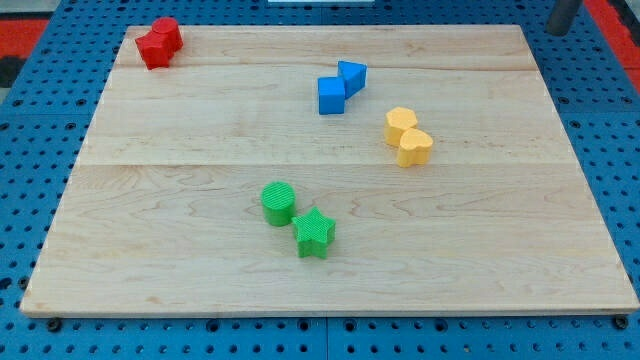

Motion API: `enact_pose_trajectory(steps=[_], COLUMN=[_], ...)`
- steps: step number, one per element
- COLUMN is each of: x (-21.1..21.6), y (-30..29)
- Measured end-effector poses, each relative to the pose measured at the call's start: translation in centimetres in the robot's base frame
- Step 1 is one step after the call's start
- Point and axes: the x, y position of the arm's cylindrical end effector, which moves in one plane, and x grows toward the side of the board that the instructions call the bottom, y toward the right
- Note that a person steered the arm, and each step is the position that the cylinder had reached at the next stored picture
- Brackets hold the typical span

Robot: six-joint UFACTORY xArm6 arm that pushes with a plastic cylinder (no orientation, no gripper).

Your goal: Separate yellow heart from yellow hexagon

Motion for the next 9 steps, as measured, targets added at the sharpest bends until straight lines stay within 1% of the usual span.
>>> enact_pose_trajectory(steps=[1,2,3,4,5,6,7,8,9], x=[0.1,9.1,14.3,14.3,17.6,16.7,15.4,16.1,19.2], y=[-0.1,-6.0,-13.9,-20.4,-21.9,-22.7,-27.2,-28.6,-26.5])
